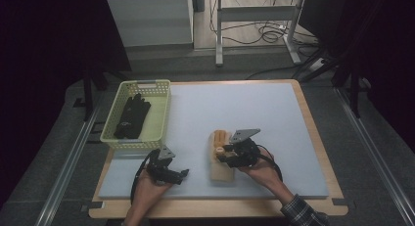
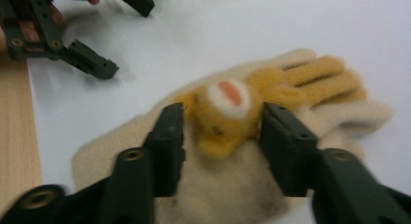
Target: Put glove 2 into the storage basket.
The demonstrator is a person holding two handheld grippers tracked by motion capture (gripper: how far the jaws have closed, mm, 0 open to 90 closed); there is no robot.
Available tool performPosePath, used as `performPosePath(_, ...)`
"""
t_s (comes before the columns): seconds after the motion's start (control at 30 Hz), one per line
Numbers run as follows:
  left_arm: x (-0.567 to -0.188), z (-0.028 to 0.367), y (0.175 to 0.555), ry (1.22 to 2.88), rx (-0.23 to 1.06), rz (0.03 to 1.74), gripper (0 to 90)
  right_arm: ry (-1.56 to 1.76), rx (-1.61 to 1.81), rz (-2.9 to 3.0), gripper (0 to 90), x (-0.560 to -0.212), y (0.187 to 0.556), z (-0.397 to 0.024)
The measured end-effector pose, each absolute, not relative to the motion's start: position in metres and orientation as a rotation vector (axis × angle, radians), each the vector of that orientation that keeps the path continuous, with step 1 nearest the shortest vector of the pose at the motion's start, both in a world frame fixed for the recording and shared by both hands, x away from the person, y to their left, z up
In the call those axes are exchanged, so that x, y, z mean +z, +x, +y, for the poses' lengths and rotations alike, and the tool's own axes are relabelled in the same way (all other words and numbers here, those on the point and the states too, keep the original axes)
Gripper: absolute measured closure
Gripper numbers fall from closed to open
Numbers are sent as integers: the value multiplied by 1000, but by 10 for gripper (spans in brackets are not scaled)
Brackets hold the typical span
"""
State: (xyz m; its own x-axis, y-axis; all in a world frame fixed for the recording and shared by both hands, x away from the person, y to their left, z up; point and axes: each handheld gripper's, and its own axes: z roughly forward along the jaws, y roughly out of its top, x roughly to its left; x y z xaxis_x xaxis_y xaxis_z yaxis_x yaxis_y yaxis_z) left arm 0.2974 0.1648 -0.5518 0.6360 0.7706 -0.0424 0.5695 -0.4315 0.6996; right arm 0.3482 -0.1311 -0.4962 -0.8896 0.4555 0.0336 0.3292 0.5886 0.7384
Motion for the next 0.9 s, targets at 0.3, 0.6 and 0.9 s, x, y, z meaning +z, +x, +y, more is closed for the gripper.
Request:
performPosePath(0.3, -552, 165, 297, 2159, 372, 1041, 24, 688, 1215, 2638, 361, -493, 345, -138)
performPosePath(0.6, -552, 165, 298, 2164, 373, 1037, 24, 798, 1188, 2506, 622, -478, 355, -180)
performPosePath(0.9, -552, 165, 297, 2163, 371, 1038, 23, 876, 1186, 2499, 580, -496, 387, -167)
